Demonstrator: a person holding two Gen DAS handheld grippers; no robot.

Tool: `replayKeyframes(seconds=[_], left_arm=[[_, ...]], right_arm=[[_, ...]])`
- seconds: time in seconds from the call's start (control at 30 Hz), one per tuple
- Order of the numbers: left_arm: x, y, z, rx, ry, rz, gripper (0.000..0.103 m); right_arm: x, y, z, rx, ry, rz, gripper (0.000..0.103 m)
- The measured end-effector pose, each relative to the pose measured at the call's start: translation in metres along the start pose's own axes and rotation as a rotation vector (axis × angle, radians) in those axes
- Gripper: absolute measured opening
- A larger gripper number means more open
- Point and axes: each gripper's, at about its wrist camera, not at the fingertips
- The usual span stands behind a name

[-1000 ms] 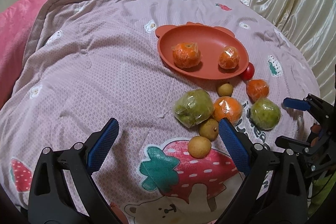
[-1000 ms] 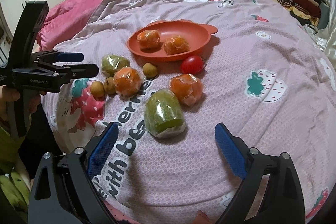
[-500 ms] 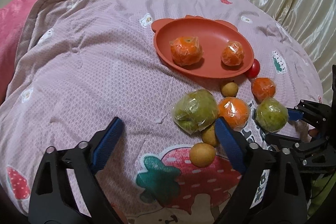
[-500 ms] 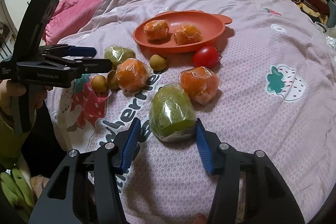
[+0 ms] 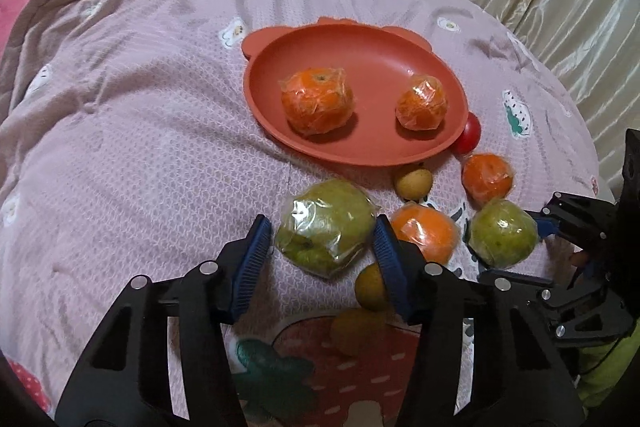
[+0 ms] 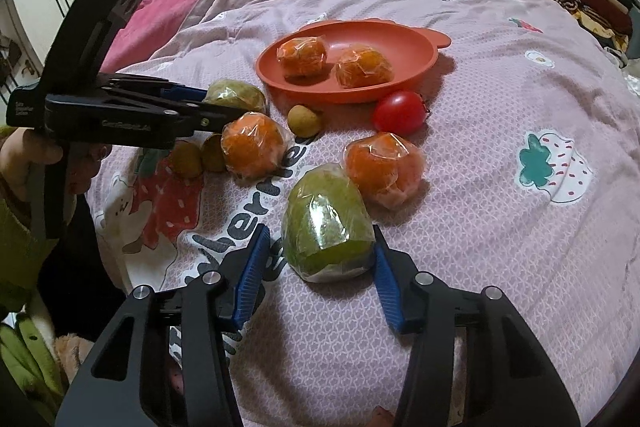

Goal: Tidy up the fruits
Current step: 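Close the left tool on a green wrapped fruit while the right tool grasps another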

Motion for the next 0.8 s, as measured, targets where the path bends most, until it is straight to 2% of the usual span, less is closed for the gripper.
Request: replayKeyframes(seconds=[0.17, 0.33, 0.8], left_arm=[[-0.003, -0.003, 0.001, 0.001, 0.002, 0.001, 0.044], [-0.007, -0.002, 0.001, 0.004, 0.007, -0.008, 0.037], [-0.006, 0.021, 0.002, 0.022, 0.020, -0.061, 0.036]], right_arm=[[-0.002, -0.004, 0.002, 0.006, 0.013, -0.008, 0.042], [-0.002, -0.004, 0.001, 0.005, 0.012, -0.016, 0.040], [-0.010, 0.024, 0.002, -0.014, 0.004, -0.071, 0.039]])
Point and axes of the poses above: each gripper's, at about its wrist camera, not at the fingertips, and y roughly against the way its jaws point, z to its left, x to its underside, and after that the axes turned 9 degrees about -y, right-handed
